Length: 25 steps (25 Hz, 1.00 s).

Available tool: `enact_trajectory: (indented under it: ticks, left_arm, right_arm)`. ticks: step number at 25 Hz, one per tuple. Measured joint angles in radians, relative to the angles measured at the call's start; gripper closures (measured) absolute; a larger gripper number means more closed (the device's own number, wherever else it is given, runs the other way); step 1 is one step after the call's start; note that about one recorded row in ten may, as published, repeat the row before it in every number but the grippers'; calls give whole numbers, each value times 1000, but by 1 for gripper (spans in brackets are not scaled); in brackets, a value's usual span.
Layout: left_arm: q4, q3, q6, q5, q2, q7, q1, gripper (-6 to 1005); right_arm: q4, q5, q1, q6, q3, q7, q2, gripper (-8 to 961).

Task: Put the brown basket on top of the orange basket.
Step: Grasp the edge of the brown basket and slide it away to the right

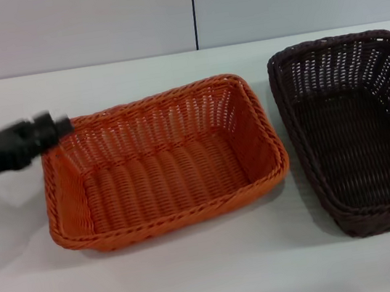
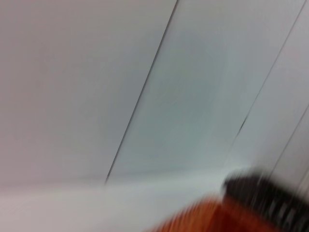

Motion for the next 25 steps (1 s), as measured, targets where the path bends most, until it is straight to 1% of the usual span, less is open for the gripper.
enact_trajectory:
  ticks: [1,2,3,4,5,6,7,8,9,10,11,13,14,15,16,18,19,20,21,23,24,25]
  left_arm:
    - [0,-30,39,-27,-6,21,2,486]
    - [-3,-70,91,-66,-13,51,5,487]
    - [-5,-91,134,-97,-19,77,9,488]
    - [-5,-91,134,-97,-19,77,9,488]
    - [-5,-91,134,-97,-19,77,9,489]
    - [-5,-91,134,-97,-19,77,9,490]
    - [-5,-91,134,-97,-19,77,9,490]
    - [-8,-120,198,-146,-28,115,17,491]
    - [-8,-120,198,-146,-28,115,17,491]
    - [-63,-139,342,-319,-46,230,53,492]
    - [-102,-140,360,-352,-45,257,59,493]
    - [-102,-140,360,-352,-45,257,59,494]
    - [-141,-144,377,-371,-43,297,62,495]
    - [-152,-146,382,-374,-42,316,66,495]
    - [-152,-146,382,-374,-42,316,66,496]
    - [-152,-146,382,-374,-42,316,66,497]
    - [-169,-148,387,-381,-47,346,73,498]
    - [-169,-148,387,-381,-47,346,73,498]
    - [-178,-148,388,-385,-46,348,73,499]
    - [-178,-148,388,-385,-46,348,73,566]
    - [-187,-149,390,-393,-46,350,73,600]
    - [-193,-151,392,-405,-45,352,73,633]
  right_arm:
    - [-18,-23,-1,-4,-11,40,-1,369]
    - [-52,-53,-2,-9,-23,99,-3,369]
    - [-99,-96,-4,-16,-36,179,-2,369]
    - [-203,-182,-8,-46,-65,331,-2,369]
    - [-203,-182,-8,-46,-65,331,-2,370]
    - [-245,-208,-10,-62,-78,386,-1,370]
    - [-309,-243,-11,-88,-97,473,-1,370]
    - [-362,-263,-11,-104,-112,544,-2,370]
    - [-427,-282,-12,-116,-134,616,-2,370]
    - [-512,-300,-13,-122,-164,707,-3,369]
    - [-565,-311,-15,-123,-187,753,-5,369]
    - [-692,-344,-17,-121,-240,866,-13,369]
    - [-811,-391,-13,-118,-283,1000,-37,369]
    - [-811,-391,-13,-118,-283,1000,-37,369]
    - [-847,-411,-8,-117,-296,1061,-52,369]
    - [-907,-450,5,-117,-325,1173,-90,370]
    - [-948,-496,25,-116,-358,1276,-141,370]
    - [-948,-496,25,-116,-358,1276,-141,370]
    - [-963,-527,37,-115,-374,1323,-166,370]
    - [-997,-602,69,-114,-396,1407,-215,370]
    - [-1035,-682,100,-113,-405,1475,-242,370]
    - [-1035,-682,100,-113,-405,1475,-242,370]
